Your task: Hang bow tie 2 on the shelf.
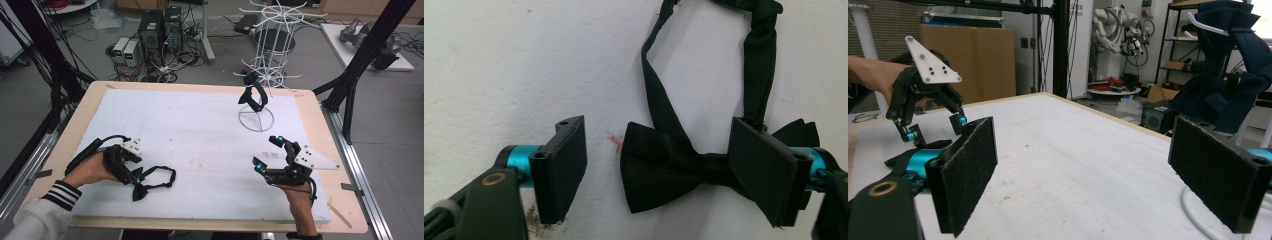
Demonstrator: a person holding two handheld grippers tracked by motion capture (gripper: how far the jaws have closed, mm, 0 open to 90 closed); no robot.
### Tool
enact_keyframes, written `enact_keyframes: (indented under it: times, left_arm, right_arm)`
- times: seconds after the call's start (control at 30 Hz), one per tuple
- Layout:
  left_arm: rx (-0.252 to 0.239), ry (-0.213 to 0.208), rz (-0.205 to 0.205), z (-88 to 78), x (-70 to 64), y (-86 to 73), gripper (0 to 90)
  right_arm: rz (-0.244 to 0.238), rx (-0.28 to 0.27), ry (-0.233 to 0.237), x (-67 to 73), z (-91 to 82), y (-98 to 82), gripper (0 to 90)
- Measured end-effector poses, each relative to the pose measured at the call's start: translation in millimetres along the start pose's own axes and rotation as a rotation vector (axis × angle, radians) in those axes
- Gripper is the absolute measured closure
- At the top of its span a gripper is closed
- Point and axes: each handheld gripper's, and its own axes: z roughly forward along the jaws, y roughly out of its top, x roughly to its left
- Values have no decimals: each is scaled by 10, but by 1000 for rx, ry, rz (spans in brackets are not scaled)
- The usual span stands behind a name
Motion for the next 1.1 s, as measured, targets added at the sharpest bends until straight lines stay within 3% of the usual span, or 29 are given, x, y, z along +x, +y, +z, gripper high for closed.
enact_keyframes:
  times: [0.23,0.43,0.63,0.83,1.1]
  left_arm:
    - [7,-7,-39,9,-4,-7,278]
    - [28,-16,-58,74,-24,-10,345]
    - [35,14,-41,96,-45,-29,386]
    - [41,55,-25,88,-67,-22,479]
    - [48,66,-25,73,-119,-10,643]
  right_arm:
    - [-1,-3,-2,-4,-6,3,117]
    - [-2,-4,1,4,-5,3,117]
    - [-2,-5,-2,1,-9,4,117]
    - [-1,-1,0,12,-2,4,117]
    - [-6,-4,1,10,5,3,117]
